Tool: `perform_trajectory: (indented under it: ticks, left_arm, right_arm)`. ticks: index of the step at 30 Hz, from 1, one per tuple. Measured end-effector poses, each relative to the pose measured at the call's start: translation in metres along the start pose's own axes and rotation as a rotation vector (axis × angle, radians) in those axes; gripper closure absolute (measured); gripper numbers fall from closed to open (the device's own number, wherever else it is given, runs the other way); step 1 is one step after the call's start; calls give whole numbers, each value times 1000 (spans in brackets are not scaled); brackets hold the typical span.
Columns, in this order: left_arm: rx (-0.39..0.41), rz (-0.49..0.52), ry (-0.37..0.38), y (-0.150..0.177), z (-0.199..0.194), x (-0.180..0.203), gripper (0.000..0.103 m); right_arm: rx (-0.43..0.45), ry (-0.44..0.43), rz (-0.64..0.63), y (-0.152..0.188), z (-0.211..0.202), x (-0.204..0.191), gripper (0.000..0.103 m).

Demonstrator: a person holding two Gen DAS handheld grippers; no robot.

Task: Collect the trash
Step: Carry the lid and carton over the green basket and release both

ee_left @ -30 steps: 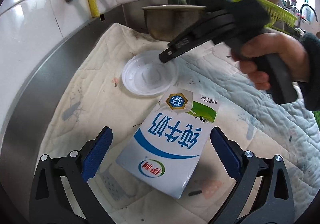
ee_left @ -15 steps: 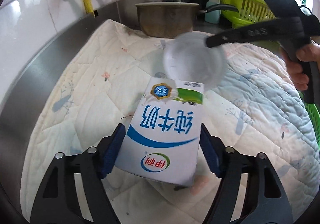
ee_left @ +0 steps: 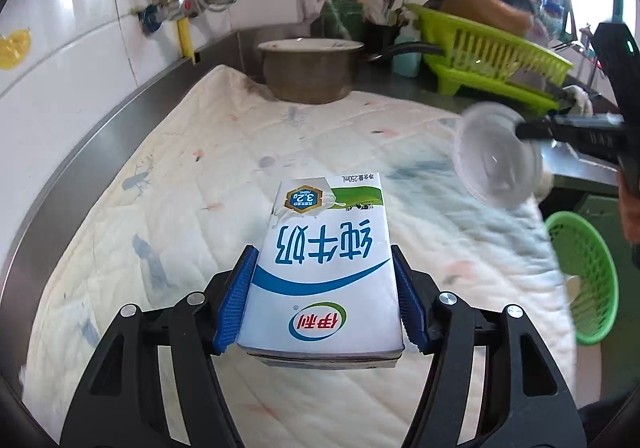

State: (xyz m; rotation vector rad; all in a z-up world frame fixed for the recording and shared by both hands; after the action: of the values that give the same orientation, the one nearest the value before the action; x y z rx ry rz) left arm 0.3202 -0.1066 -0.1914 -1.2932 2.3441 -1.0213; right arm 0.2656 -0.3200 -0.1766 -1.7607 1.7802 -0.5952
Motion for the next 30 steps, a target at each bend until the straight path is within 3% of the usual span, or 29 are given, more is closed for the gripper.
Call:
perform_trajectory:
  ticks: [7, 16, 25, 27, 29, 30]
  left_arm:
    - [31, 22, 86, 19, -44, 86, 40]
    - [-17, 123, 239, 54, -52, 216, 40]
    - [-96, 206, 308, 88, -33, 302, 40]
    - [-118, 225, 320, 95, -27, 317, 40]
    - [-137, 238, 321, 99, -21, 326, 40]
    - [-147, 243, 326, 102, -18, 331, 40]
  right_arm:
    - [-64, 170, -3, 95, -66, 53, 98]
    - [-194, 264, 127, 212, -102, 109, 98]
    - [-239, 241, 244, 271, -122, 123, 91]
    - [-240, 237, 246, 278, -126, 123, 85]
    - [-228, 245, 255, 281, -135, 125, 71]
    - [-220, 249, 258, 281, -140, 126, 71]
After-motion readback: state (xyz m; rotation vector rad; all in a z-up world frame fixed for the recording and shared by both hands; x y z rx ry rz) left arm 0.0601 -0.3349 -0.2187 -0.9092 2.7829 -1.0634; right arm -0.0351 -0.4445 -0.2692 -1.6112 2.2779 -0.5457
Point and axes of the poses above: each gripper's, at about its wrist camera, not at the fingertips, and z roughly the way its jaws point, x to its right, y to its underside, the point moved 10 cm from there along z, roughly the way its jaws point, and after that the axes turned 9 degrees about -z, right-handed, at the moved point
